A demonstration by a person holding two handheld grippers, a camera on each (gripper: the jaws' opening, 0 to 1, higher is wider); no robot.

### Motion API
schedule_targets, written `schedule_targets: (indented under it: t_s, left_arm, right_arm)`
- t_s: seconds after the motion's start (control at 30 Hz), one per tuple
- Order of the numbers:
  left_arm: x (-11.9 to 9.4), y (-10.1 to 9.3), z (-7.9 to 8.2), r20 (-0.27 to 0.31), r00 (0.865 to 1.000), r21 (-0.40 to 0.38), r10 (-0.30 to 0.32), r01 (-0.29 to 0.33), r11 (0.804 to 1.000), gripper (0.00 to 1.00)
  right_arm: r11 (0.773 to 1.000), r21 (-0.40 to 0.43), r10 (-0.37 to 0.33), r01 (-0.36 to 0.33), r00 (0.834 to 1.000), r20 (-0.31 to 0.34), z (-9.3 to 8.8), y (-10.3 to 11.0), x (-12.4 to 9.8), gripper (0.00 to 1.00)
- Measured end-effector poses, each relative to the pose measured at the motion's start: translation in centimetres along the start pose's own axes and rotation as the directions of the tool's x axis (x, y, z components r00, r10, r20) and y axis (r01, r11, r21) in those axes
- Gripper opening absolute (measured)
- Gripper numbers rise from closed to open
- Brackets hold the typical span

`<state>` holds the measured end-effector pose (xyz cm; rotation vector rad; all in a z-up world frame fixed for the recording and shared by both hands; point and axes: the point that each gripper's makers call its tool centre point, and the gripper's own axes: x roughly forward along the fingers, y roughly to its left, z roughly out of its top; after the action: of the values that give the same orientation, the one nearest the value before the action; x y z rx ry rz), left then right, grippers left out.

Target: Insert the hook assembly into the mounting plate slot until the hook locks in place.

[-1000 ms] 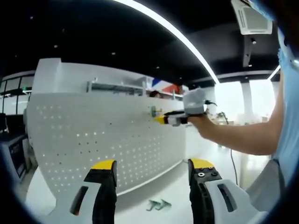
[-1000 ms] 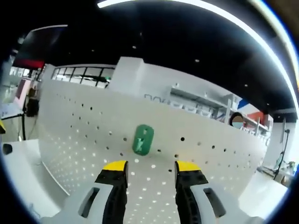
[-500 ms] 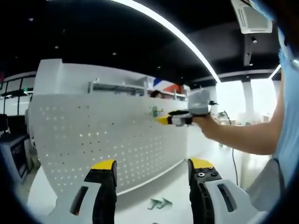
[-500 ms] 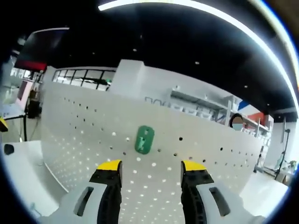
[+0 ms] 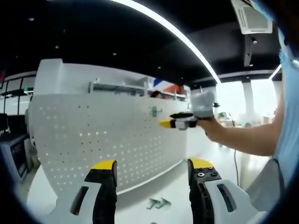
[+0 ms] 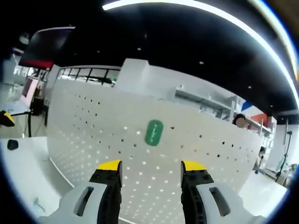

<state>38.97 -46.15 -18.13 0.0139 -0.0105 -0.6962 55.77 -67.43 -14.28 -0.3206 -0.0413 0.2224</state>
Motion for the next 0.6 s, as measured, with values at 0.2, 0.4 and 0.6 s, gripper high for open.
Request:
schedule_targets:
  t_s: [0.2,0.4,0.6]
  left_arm:
    - [-0.3,-0.1,0.0,0.004,1.0,-0.005,0.005,-0.005,1.0,0.63]
    - [-0.6,-0.2,-0.3,0.002,1.0,-0.007,0.007,-0.007,1.0,0.63]
    - [-0.8,-0.3,-0.4,0.007,1.0,-0.015,0.014,-0.014,1.0,0.63]
  right_arm:
    - [0.999,0.007,0.048,-0.048,0.999,-0.023,-1.0,1.8,-0.6,0.5]
    - [0.997,0.013,0.081,-0.081,0.996,-0.044,-2.0,3.1,-1.0,0.5]
    - [0.992,0.018,0.123,-0.122,0.989,-0.077,-3.2,4.7,-1.4,0.49]
